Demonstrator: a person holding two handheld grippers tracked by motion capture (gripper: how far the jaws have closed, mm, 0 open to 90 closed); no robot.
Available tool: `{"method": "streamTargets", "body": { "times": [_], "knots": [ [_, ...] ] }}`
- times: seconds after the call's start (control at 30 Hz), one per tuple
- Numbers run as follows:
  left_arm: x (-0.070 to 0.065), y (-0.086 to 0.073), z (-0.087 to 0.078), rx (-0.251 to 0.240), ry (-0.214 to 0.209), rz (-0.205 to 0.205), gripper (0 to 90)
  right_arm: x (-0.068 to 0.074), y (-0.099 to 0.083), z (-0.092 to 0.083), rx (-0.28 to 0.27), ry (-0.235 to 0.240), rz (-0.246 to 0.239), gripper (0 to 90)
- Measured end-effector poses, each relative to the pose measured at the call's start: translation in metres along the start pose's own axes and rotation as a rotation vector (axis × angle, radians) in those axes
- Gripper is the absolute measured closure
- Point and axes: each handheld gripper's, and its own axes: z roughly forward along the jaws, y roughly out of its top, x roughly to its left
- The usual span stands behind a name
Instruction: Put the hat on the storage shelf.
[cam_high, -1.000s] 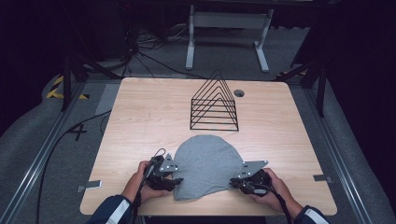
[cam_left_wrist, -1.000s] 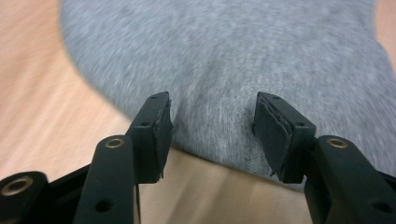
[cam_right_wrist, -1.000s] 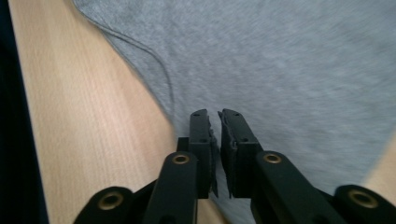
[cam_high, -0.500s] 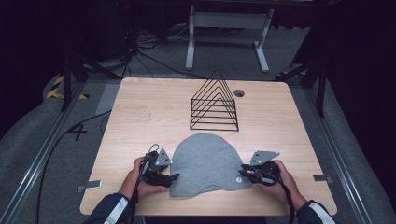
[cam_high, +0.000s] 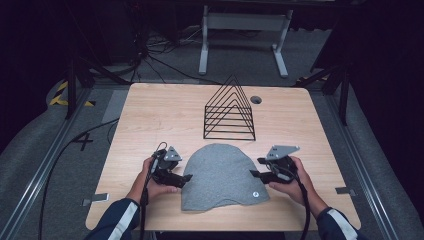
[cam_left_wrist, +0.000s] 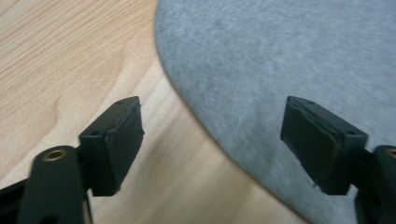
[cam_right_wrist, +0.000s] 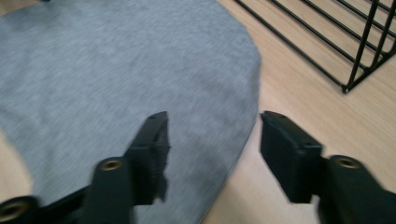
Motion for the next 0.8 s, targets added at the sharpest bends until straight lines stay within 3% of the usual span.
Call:
{"method": "streamTargets", "body": {
  "times": [0.1, 0.23, 0.3, 0.4, 0.57, 0.63, 0.7, 0.77, 0.8],
  "knots": [
    [0.006, 0.005, 0.011, 0.023, 0.016, -0.014, 17.4, -0.018, 0.015, 0.027, 0.042, 0.038, 0.046, 33.2],
    [0.012, 0.011, 0.019, 0.027, 0.014, -0.016, 15.6, -0.021, 0.025, 0.056, 0.062, 0.050, 0.051, 30.2],
    [0.010, 0.012, 0.022, 0.010, 0.031, 0.001, 14.8, -0.020, 0.028, 0.065, 0.083, 0.026, 0.043, 27.1],
    [0.010, 0.013, 0.024, 0.020, 0.019, 0.009, 12.2, -0.018, 0.028, 0.073, 0.106, 0.006, 0.034, 25.9],
    [0.010, 0.013, 0.025, 0.011, 0.021, 0.016, 11.1, -0.020, 0.025, 0.072, 0.092, 0.009, 0.050, 25.7],
    [0.011, 0.017, 0.026, 0.040, 0.006, 0.031, 10.4, -0.018, 0.030, 0.072, 0.119, 0.011, 0.039, 34.2],
    [0.011, 0.018, 0.027, 0.034, 0.002, 0.023, 10.4, -0.017, 0.033, 0.072, 0.137, 0.018, 0.031, 34.9],
    [0.012, 0.020, 0.030, 0.022, -0.004, 0.044, 11.0, -0.016, 0.040, 0.074, 0.168, -0.015, 0.019, 30.1],
    [0.013, 0.022, 0.030, 0.030, -0.003, 0.054, 10.8, -0.016, 0.043, 0.074, 0.153, -0.006, 0.017, 28.8]
  ]
}}
